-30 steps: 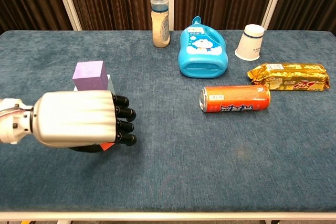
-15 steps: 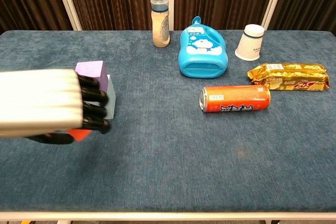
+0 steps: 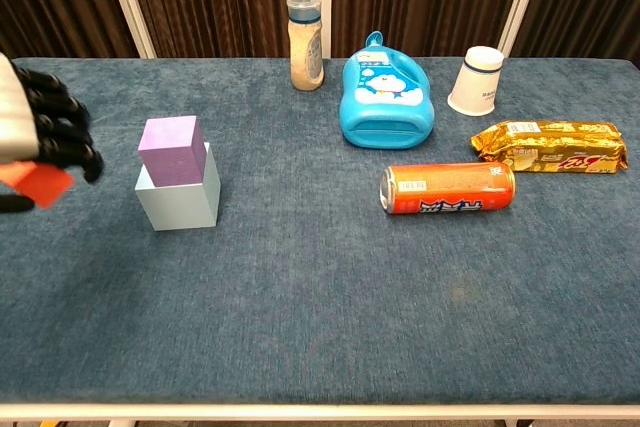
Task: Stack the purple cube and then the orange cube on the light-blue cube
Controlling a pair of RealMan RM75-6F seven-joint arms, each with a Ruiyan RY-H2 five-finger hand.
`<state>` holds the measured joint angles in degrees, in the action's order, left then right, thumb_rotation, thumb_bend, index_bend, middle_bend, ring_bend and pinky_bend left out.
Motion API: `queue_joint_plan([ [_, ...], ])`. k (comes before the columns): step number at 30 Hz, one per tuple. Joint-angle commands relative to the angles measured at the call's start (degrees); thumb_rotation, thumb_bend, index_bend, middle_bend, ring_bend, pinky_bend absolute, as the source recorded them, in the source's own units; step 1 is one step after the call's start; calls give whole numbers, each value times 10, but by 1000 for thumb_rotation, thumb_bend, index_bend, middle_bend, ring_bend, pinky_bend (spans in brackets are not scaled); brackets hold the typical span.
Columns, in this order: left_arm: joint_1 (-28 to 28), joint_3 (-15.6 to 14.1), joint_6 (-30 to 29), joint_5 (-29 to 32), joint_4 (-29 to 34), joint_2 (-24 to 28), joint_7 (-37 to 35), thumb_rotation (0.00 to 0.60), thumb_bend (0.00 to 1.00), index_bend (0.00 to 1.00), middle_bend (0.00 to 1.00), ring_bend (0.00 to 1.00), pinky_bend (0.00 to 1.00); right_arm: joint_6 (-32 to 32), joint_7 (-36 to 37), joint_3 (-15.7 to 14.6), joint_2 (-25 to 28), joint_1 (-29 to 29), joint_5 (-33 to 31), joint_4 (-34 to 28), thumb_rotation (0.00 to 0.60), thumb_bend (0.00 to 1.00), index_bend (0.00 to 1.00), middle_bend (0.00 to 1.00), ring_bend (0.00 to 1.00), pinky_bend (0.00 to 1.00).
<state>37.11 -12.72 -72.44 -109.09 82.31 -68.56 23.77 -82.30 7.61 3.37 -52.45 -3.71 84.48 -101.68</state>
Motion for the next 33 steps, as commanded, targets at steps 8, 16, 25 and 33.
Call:
queue_joint_plan([
  [8, -42, 60, -61, 68, -49, -17, -108, 600, 294, 465, 629, 406, 448, 6, -24, 1, -9, -3, -7, -1, 600, 232, 39, 75, 0, 0],
  [16, -51, 110, -95, 100, -104, -75, -182, 600, 293, 465, 629, 407, 448, 7, -47, 7, -18, -6, -22, -3, 600, 233, 39, 75, 0, 0],
  [25, -66, 141, -107, 142, -84, -101, -254, 600, 293, 476, 640, 421, 462, 18, -64, 9, -22, -12, -32, -4, 600, 232, 39, 75, 0, 0],
  [33, -77, 167, -136, 153, -42, -146, -284, 600, 294, 481, 645, 428, 470, 17, -66, 6, -24, -11, -27, -3, 600, 232, 39, 75, 0, 0],
])
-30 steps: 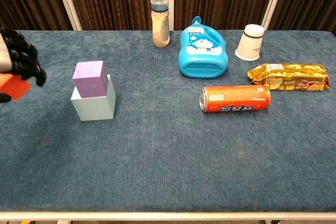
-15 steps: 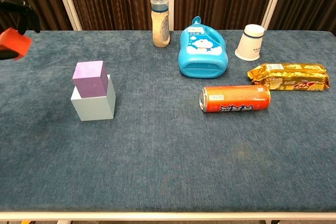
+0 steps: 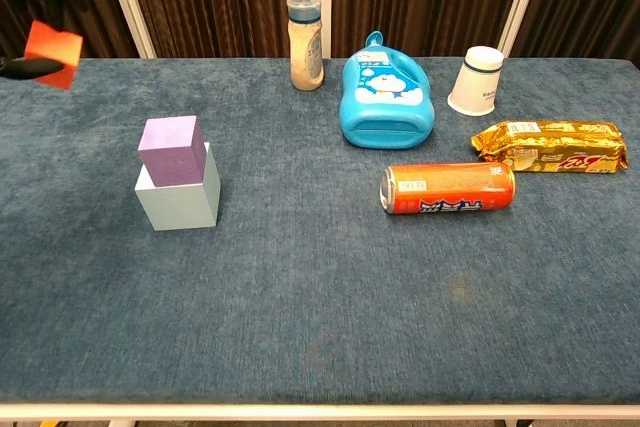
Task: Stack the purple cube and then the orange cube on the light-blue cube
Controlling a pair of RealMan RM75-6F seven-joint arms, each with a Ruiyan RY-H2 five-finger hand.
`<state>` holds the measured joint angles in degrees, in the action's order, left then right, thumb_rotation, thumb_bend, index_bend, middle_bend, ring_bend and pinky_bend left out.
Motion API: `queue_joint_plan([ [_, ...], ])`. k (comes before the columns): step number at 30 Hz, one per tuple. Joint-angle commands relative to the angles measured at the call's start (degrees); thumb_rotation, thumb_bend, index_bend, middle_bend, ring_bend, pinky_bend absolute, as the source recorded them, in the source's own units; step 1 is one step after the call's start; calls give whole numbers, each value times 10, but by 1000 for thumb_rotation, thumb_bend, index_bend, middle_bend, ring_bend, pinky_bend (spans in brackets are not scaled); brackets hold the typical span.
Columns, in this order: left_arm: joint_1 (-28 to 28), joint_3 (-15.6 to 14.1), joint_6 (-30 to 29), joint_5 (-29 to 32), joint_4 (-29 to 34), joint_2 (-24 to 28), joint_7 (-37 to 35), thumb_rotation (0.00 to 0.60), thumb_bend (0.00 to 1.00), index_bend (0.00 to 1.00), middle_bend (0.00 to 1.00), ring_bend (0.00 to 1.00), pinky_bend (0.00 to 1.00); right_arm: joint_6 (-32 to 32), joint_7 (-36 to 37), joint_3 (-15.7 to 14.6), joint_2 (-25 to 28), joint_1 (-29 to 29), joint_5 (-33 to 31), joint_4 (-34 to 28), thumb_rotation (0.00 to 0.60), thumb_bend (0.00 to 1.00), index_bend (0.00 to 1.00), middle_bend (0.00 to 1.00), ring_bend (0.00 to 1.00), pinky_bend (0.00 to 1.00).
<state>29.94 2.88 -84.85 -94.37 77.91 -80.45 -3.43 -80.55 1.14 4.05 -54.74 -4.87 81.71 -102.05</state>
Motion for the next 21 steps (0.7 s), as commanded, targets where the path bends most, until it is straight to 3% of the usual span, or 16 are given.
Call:
queue_joint_plan([
  [1, -5, 13, -13, 7, -3, -39, -14, 600, 294, 481, 645, 428, 470, -1, -2, -1, -2, 0, 1, 2, 600, 232, 39, 75, 0, 0],
  [11, -4, 26, -5, 27, -55, -134, -69, 600, 294, 482, 645, 428, 470, 10, -16, 0, -5, -5, -9, 2, 600, 232, 39, 73, 0, 0],
  [21, -21, 32, -26, 34, -83, -181, -109, 600, 293, 482, 645, 429, 470, 10, -11, 1, -5, -5, -9, 2, 600, 232, 39, 73, 0, 0],
])
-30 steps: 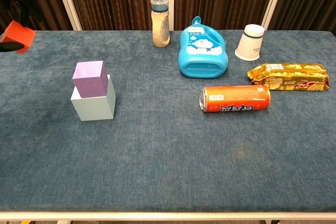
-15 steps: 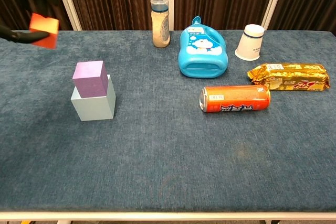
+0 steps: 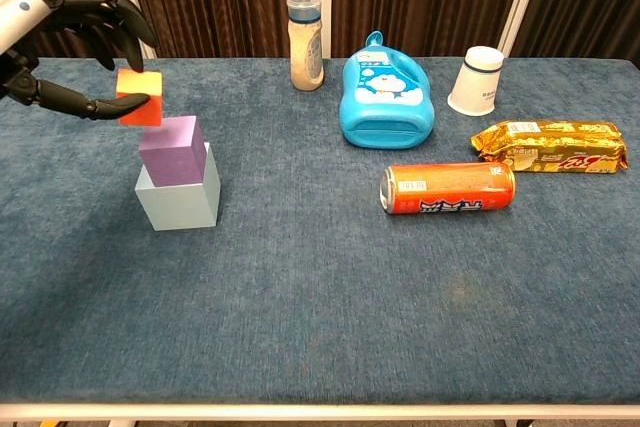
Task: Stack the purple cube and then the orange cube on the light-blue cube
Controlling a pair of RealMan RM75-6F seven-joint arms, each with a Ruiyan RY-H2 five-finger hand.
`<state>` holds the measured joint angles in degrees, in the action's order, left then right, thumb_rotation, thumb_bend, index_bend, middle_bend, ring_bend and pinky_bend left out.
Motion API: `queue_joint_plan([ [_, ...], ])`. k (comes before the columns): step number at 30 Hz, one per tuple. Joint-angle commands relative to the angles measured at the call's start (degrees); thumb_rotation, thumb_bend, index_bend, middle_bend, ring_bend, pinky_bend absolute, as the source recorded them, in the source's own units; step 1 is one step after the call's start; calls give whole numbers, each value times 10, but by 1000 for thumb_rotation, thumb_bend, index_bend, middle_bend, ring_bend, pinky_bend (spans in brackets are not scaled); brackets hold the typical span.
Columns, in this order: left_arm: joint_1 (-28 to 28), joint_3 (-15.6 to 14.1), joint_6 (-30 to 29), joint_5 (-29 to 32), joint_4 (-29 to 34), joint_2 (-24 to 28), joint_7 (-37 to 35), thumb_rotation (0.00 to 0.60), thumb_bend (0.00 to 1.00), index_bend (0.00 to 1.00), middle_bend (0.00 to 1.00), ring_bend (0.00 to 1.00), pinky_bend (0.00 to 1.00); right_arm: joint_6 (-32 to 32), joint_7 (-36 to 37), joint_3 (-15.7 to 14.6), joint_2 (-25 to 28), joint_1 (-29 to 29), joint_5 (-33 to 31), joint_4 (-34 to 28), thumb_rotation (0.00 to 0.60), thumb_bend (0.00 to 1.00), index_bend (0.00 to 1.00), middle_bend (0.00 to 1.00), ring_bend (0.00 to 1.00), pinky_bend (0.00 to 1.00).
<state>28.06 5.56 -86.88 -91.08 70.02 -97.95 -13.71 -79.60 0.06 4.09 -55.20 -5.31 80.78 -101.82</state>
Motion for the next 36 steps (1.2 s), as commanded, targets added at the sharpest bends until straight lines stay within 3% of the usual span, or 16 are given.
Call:
queue_joint_plan([
  [1, -3, 8, -8, 3, -4, -9, -10, 600, 293, 482, 645, 429, 470, 0, -1, 0, 0, 0, 0, 0, 600, 232, 39, 73, 0, 0],
  [7, -7, 21, -12, 15, 0, -29, -20, 600, 294, 482, 645, 430, 470, 2, -3, 0, 0, -1, -2, -1, 600, 233, 39, 73, 0, 0],
  [16, -7, 29, -17, 17, -50, -67, -41, 600, 293, 478, 645, 430, 470, 4, 0, 2, 2, -2, -7, -1, 600, 232, 39, 73, 0, 0],
  [36, -9, 16, -38, -5, -150, -120, -80, 600, 294, 473, 645, 430, 470, 12, -2, 2, 5, -4, -17, -5, 600, 232, 39, 70, 0, 0],
])
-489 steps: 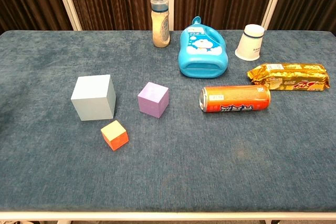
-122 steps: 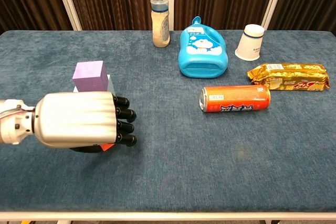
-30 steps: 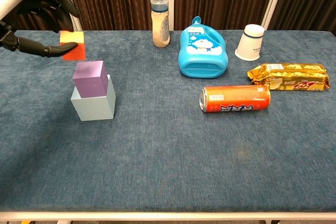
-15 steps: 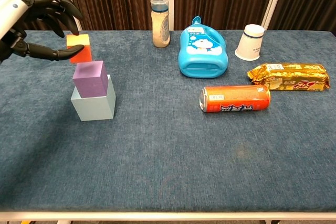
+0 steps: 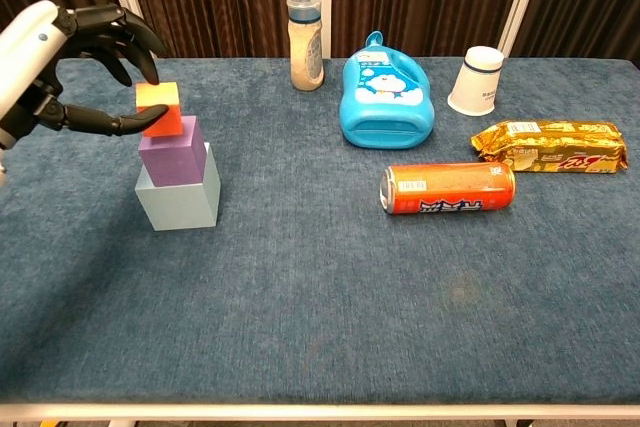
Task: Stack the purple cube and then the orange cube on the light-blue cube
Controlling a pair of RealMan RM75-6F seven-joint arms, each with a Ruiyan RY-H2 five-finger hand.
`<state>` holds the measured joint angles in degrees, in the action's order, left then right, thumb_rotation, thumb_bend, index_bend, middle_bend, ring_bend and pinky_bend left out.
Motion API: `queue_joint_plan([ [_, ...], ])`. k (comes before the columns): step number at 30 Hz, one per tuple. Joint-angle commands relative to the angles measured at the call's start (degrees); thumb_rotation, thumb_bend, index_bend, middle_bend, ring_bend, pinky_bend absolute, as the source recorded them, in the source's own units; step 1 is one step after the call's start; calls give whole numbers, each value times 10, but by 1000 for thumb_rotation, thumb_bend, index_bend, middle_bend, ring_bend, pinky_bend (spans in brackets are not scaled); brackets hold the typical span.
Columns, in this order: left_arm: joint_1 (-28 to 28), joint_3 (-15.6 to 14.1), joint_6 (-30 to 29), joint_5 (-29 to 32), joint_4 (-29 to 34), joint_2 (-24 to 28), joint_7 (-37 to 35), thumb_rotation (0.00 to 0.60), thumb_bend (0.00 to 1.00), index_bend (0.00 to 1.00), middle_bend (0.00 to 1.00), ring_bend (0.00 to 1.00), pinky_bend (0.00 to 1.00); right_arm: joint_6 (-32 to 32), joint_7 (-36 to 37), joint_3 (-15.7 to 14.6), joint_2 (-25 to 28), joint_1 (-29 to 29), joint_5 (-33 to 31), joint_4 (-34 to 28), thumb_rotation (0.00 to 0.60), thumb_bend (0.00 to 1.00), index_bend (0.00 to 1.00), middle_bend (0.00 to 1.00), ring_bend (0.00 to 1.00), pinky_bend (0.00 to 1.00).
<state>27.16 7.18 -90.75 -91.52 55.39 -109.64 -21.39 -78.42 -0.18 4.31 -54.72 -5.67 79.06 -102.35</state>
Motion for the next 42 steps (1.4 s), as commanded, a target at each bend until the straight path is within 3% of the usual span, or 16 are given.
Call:
queue_joint_plan([
  [1, 1, -1, 0, -1, -7, -4, -4, 600, 294, 473, 645, 430, 470, 0, 0, 0, 0, 0, 0, 0, 600, 232, 39, 70, 0, 0],
  [42, 19, -5, 5, -12, -38, -19, -40, 600, 294, 473, 645, 430, 470, 4, -3, 1, -1, -2, -7, 0, 600, 232, 39, 70, 0, 0],
])
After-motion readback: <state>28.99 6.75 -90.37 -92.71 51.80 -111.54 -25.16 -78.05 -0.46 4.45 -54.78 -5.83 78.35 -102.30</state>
